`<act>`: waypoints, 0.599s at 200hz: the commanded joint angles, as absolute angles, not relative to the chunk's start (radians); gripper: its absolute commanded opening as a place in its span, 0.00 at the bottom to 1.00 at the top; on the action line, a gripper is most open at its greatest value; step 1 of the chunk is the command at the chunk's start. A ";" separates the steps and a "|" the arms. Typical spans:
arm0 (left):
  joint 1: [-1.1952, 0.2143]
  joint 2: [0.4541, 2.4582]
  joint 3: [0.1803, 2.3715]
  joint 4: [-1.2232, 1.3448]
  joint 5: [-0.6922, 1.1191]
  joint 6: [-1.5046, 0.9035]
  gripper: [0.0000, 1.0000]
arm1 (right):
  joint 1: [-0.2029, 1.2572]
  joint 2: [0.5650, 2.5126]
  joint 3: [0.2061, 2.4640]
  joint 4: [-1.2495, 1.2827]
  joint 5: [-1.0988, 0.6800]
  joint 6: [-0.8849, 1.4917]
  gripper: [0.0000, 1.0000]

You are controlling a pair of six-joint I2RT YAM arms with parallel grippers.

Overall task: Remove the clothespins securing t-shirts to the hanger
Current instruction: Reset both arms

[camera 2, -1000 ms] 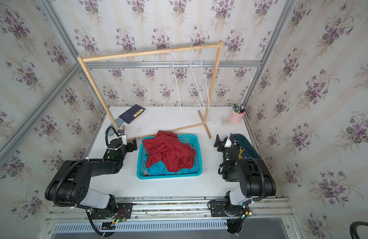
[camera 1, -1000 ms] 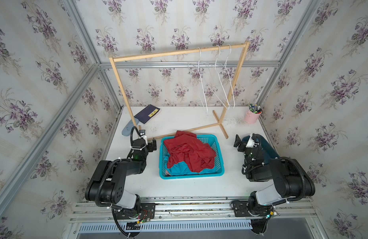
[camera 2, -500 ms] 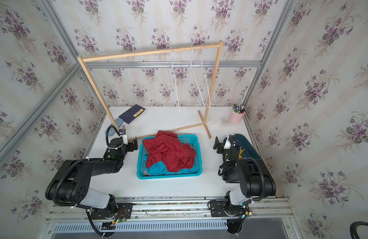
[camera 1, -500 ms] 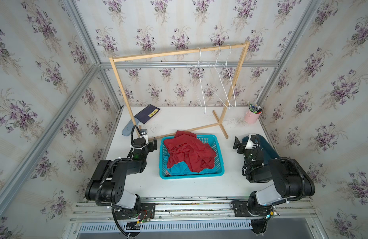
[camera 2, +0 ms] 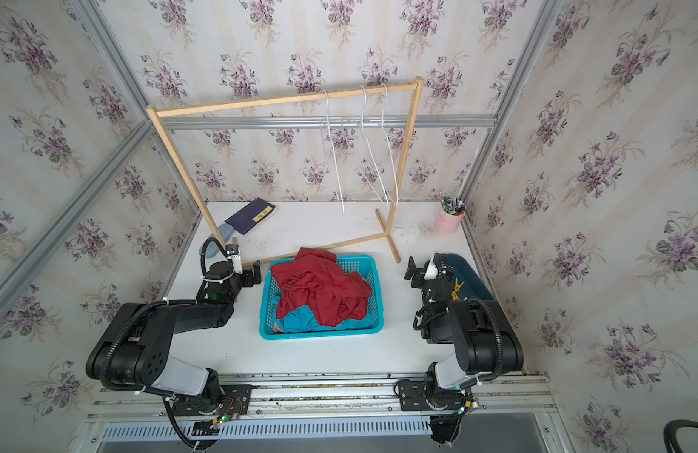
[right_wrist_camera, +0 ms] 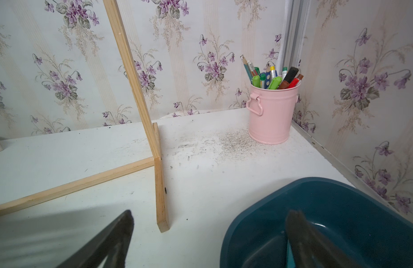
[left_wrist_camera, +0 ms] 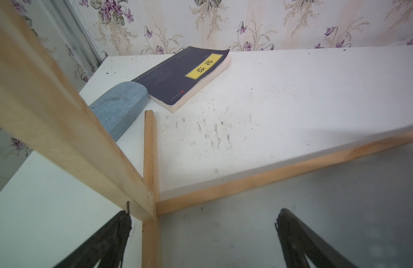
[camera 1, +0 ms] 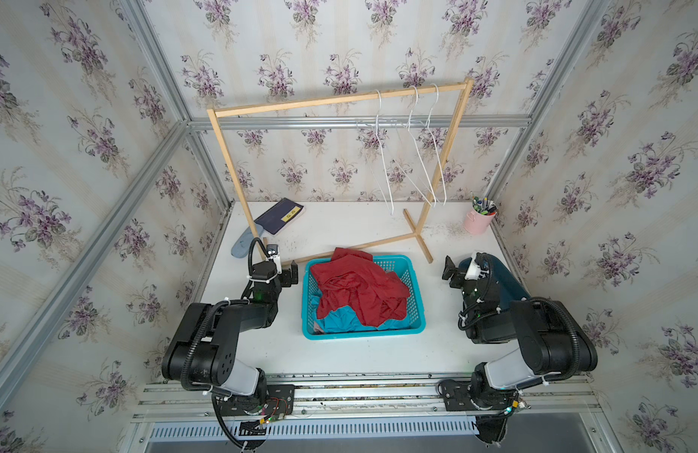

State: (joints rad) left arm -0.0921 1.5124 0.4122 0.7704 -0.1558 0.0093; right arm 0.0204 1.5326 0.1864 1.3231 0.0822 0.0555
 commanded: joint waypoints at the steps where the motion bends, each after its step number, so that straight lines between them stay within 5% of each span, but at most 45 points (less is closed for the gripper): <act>1: -0.092 1.514 0.416 0.778 -0.152 0.013 0.99 | 0.021 1.533 0.184 1.349 0.083 0.052 1.00; 120: -0.092 1.514 0.417 0.777 -0.152 0.013 0.99 | 0.021 1.531 0.155 1.400 0.082 0.049 1.00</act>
State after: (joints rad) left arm -0.0921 1.5124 0.4122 0.7704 -0.1558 0.0093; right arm 0.0204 1.5322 0.1493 1.3640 0.0895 0.0555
